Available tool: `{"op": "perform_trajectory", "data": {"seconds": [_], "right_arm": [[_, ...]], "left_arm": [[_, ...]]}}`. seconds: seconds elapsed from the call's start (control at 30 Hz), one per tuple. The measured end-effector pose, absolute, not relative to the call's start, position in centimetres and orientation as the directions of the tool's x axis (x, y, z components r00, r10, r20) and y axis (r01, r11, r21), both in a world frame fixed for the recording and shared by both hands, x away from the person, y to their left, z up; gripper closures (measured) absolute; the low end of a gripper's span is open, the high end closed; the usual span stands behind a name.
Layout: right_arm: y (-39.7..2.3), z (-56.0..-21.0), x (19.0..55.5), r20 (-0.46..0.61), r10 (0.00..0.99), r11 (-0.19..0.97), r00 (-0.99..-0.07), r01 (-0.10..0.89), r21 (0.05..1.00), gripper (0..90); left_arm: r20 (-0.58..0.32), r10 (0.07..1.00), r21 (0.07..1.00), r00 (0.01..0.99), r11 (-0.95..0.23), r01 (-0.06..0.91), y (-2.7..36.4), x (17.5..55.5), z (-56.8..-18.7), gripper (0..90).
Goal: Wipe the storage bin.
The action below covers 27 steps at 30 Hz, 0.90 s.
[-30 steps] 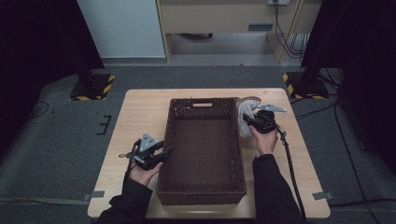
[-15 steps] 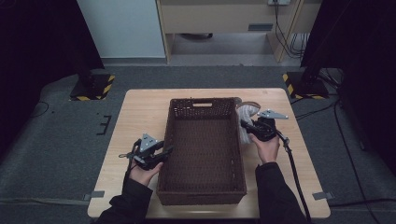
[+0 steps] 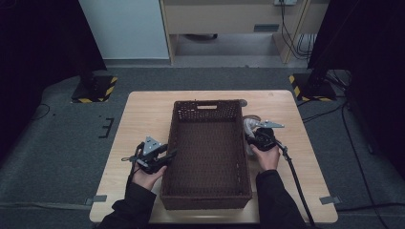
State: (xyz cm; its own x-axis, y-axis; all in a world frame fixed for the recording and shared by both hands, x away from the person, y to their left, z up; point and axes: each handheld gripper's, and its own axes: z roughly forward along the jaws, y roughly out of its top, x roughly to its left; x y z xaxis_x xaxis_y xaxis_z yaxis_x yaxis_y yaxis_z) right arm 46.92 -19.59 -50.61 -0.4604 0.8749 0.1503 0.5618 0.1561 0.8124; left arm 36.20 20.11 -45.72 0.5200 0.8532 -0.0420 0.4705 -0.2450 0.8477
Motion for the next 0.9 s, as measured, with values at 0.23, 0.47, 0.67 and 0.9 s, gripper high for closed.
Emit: {"op": "perform_trajectory", "data": {"seconds": [0.23,0.47,0.67,0.9], "right_arm": [[-20.9,-45.6,45.3,0.153,0.855,0.113,-0.495,0.466,0.877,70.7],[-21.2,-44.3,44.3,0.167,0.833,0.093,-0.528,0.43,0.898,70.8],[-20.5,-46.1,44.3,0.175,0.831,0.107,-0.528,0.461,0.881,70.9],[-19.9,-48.5,44.6,0.176,0.835,0.145,-0.522,0.517,0.844,71.0]], "left_arm": [[-0.043,0.854,0.847,0.519,-0.244,0.472,20.1,36.2,-45.7,56.1],[-0.045,0.854,0.848,0.519,-0.242,0.472,20.1,36.2,-45.7,56.1],[-0.045,0.855,0.848,0.517,-0.241,0.471,20.1,36.2,-45.7,56.1],[-0.045,0.854,0.849,0.518,-0.241,0.471,20.1,36.2,-45.7,56.0]]}}
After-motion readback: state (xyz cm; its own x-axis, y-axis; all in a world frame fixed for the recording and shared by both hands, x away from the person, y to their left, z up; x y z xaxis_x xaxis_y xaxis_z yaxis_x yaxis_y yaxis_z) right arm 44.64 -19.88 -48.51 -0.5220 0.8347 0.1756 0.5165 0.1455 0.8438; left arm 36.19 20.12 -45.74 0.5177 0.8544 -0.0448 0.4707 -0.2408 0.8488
